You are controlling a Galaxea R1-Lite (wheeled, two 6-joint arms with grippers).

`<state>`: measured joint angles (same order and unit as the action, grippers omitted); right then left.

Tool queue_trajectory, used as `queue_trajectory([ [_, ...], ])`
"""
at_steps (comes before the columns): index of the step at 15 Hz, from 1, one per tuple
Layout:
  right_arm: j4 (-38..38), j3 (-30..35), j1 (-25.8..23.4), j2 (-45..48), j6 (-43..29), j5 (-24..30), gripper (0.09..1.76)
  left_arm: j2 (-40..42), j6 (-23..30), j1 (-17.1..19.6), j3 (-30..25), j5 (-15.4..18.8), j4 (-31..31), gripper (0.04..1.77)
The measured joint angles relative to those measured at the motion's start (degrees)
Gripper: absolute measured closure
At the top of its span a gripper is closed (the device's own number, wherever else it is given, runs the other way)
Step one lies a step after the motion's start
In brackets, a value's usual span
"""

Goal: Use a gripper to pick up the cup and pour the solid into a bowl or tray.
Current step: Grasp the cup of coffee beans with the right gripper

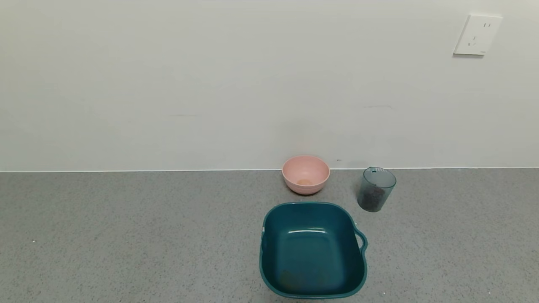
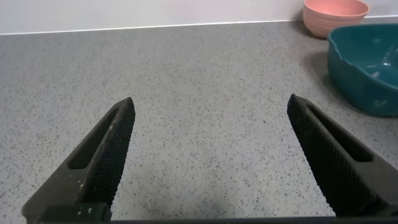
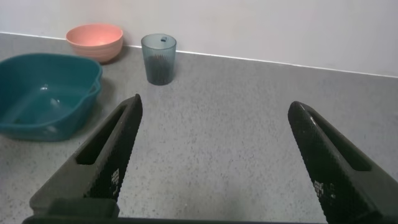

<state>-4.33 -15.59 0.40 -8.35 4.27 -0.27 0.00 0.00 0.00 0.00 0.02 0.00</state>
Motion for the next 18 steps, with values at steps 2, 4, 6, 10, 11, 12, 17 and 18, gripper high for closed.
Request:
queue_trajectory([
  [2,0.5,-5.0,0.2,-6.8,0.2,0.0,0.14,0.0,0.0,0.0,0.0,0.0,0.0,0.05],
  [4,2.7,-9.4,0.5,-14.6,0.2,0.1,0.14,0.0,0.0,0.0,0.0,0.0,0.0,0.05],
  [6,6.6,-12.3,1.1,-23.2,0.2,0.1,0.14,0.0,0.0,0.0,0.0,0.0,0.0,0.05],
  [10,13.6,-13.3,2.8,-38.9,0.4,0.2,0.14,0.0,0.0,0.0,0.0,0.0,0.0,0.05],
  [11,14.7,-12.4,3.8,-42.2,0.3,0.3,0.14,0.0,0.0,0.0,0.0,0.0,0.0,0.05],
  [12,15.8,-11.0,4.9,-45.2,0.4,0.3,0.14,0.0,0.0,0.0,0.0,0.0,0.0,0.05],
  [17,31.0,-3.4,8.9,-60.4,-1.4,0.3,0.14,0.0,0.0,0.0,0.0,0.0,0.0,0.05],
  [18,33.8,-2.3,9.5,-63.3,-1.7,0.3,0.14,0.0,0.0,0.0,0.0,0.0,0.0,0.05],
])
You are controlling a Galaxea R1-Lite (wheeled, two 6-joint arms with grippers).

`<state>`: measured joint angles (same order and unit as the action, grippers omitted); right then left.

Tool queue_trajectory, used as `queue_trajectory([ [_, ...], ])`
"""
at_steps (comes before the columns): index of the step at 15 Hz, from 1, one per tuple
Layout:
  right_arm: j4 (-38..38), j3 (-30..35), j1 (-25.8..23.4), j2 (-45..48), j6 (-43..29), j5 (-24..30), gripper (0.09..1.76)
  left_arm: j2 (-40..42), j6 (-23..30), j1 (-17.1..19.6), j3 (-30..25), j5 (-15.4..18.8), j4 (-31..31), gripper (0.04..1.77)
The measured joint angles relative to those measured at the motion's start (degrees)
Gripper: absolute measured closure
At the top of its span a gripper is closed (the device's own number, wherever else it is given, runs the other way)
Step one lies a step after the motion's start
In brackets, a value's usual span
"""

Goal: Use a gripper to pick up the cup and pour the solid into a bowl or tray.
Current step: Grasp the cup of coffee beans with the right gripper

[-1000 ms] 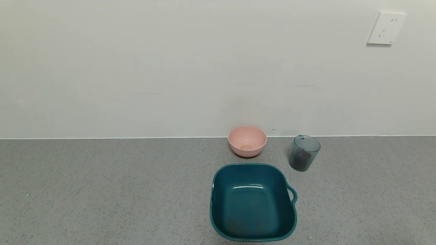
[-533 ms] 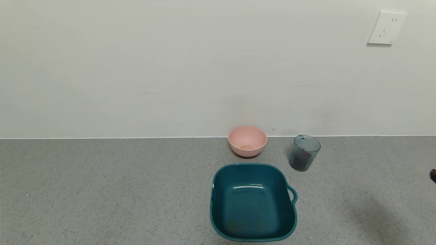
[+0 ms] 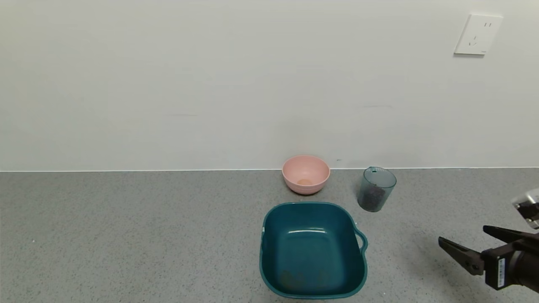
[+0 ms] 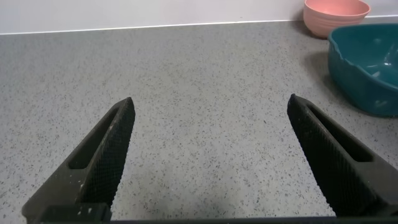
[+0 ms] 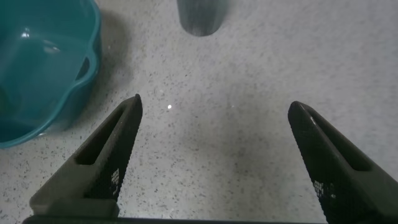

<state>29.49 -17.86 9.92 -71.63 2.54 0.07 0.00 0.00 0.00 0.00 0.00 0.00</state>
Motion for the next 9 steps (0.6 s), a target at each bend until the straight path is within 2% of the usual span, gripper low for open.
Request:
queue_trajectory([
  [5,12.9,2.2,1.9,-15.1,-3.1,-0.3,0.14,0.0,0.0,0.0,0.0,0.0,0.0,0.05],
  [9,28.5,2.6,2.3,-28.5,-3.5,-1.1,0.14,0.0,0.0,0.0,0.0,0.0,0.0,0.05],
])
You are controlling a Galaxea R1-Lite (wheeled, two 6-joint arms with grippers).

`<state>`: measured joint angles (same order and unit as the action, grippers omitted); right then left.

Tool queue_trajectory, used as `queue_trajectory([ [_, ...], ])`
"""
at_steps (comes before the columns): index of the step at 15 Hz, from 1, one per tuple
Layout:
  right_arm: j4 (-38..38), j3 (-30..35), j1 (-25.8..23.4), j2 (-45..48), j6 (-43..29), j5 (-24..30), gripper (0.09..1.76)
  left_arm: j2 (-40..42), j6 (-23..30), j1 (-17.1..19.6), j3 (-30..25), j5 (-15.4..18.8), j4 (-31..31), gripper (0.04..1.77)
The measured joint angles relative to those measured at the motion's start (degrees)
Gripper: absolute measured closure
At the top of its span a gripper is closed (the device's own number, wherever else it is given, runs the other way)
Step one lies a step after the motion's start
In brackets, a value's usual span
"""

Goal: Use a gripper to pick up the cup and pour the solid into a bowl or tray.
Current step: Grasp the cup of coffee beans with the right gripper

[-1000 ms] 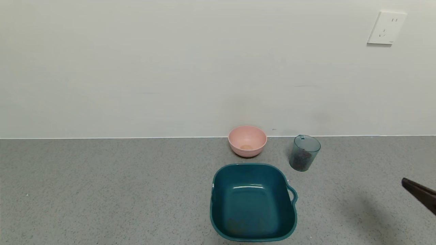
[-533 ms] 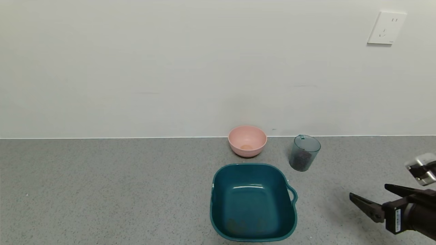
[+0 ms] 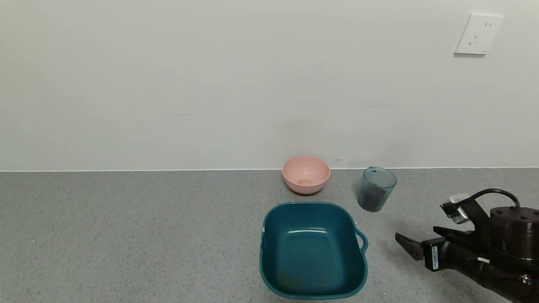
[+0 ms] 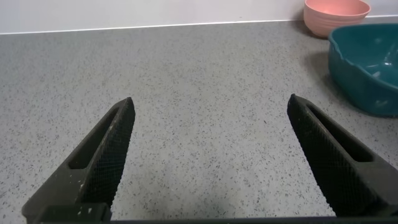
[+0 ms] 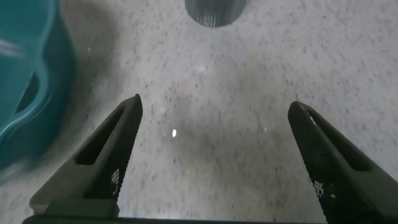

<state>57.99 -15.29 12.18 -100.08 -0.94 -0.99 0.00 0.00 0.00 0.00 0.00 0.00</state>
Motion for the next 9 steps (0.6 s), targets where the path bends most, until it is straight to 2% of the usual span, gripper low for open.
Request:
queue_trajectory([
  [5,25.1,-0.1,0.3,-16.7,-0.1,-1.2,0.14,0.0,0.0,0.0,0.0,0.0,0.0,0.05],
  [7,30.2,-1.4,0.4,-22.1,0.0,-2.3,0.14,0.0,0.0,0.0,0.0,0.0,0.0,0.05],
  [9,31.3,-4.4,0.3,-26.0,-0.1,-2.9,0.14,0.0,0.0,0.0,0.0,0.0,0.0,0.05],
])
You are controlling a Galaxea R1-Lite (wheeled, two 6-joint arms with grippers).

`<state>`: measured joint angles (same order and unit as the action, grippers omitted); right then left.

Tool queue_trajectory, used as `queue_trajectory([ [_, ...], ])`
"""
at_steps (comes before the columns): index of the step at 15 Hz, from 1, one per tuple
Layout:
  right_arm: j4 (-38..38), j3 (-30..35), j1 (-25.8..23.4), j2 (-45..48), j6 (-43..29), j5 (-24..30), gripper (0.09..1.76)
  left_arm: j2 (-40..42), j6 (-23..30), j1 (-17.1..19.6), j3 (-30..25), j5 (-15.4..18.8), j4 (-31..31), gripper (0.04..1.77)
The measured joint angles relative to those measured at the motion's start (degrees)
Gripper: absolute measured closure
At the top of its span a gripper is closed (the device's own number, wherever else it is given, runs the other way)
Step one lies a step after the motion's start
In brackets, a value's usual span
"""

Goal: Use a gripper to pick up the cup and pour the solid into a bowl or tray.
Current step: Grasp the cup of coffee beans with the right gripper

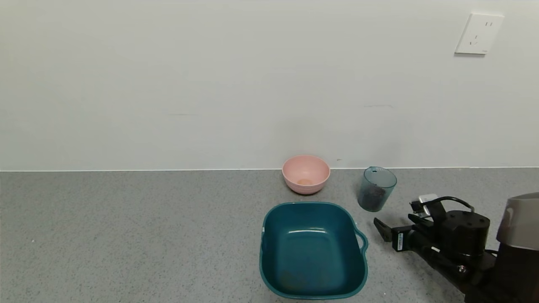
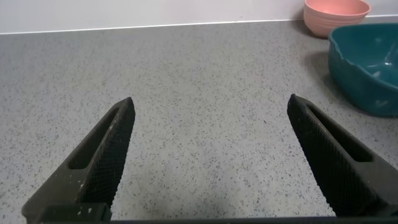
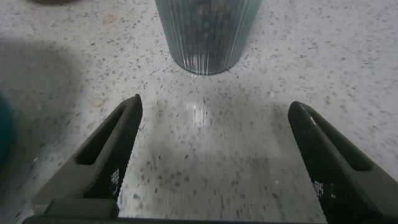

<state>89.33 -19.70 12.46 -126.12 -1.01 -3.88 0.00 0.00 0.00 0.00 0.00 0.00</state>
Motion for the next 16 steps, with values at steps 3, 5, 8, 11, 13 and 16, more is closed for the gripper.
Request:
queue_trajectory([
  [3,0.2,-4.7,-0.1,-3.2,0.0,-0.1,0.14,0.0,0.0,0.0,0.0,0.0,0.0,0.05],
  [5,0.2,-7.7,0.2,-4.5,0.1,-0.2,0.14,0.0,0.0,0.0,0.0,0.0,0.0,0.05],
  [8,0.2,-12.3,0.3,-6.3,0.3,-1.2,0.14,0.0,0.0,0.0,0.0,0.0,0.0,0.05],
  [11,0.1,-15.8,0.3,-8.0,1.3,-1.2,0.14,0.0,0.0,0.0,0.0,0.0,0.0,0.05],
  [13,0.1,-17.8,0.1,-9.0,1.7,-1.1,0.14,0.0,0.0,0.0,0.0,0.0,0.0,0.05],
  [16,0.1,-20.6,0.0,-10.3,1.9,-1.2,0.14,0.0,0.0,0.0,0.0,0.0,0.0,0.05],
])
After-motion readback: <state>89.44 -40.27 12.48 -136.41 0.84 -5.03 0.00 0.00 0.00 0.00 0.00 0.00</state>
